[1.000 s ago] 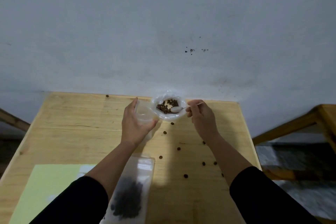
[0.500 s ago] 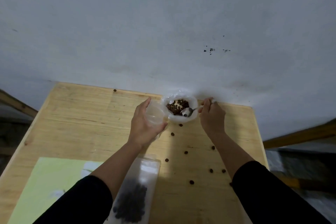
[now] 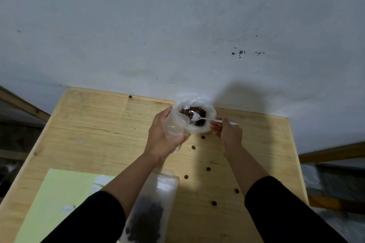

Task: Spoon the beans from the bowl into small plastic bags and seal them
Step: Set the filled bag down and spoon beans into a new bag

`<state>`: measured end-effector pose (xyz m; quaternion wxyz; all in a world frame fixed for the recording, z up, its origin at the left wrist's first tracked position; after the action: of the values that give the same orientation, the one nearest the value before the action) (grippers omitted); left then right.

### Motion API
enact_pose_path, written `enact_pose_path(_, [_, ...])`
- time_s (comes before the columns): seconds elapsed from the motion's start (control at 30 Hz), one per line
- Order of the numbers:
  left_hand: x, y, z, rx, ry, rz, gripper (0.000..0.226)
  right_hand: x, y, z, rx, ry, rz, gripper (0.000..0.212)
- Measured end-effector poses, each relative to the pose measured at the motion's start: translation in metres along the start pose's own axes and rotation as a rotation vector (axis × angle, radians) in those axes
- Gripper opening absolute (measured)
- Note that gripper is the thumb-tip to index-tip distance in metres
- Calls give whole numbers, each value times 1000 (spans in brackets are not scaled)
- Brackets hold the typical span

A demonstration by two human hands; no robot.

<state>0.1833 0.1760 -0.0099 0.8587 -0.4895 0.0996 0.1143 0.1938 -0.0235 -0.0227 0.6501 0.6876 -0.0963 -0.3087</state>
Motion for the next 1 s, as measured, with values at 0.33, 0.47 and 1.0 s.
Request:
enact_pose_path(0.33, [0, -5, -6, 5, -1, 5, 95, -11, 64, 14, 28, 56, 205, 32])
enact_pose_path(0.47, [0, -8, -6, -5, 9, 5, 96, -29, 91, 5, -177, 235, 454, 32])
enact_pose_path(1.0, [2, -1, 8, -26, -23, 11, 98, -4, 25, -13, -352, -229, 13, 33])
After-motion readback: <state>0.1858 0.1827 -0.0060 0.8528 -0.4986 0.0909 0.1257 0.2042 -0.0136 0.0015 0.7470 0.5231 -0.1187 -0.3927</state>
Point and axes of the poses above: each hand's wrist, its own x-axis towards the middle knuckle, its own z-axis out of the back of the hand, y = z × x, the point moved 2 cm from there along x, towards the middle knuckle, and after that the axes turned 14 degrees about z, right-handed, at the moved point
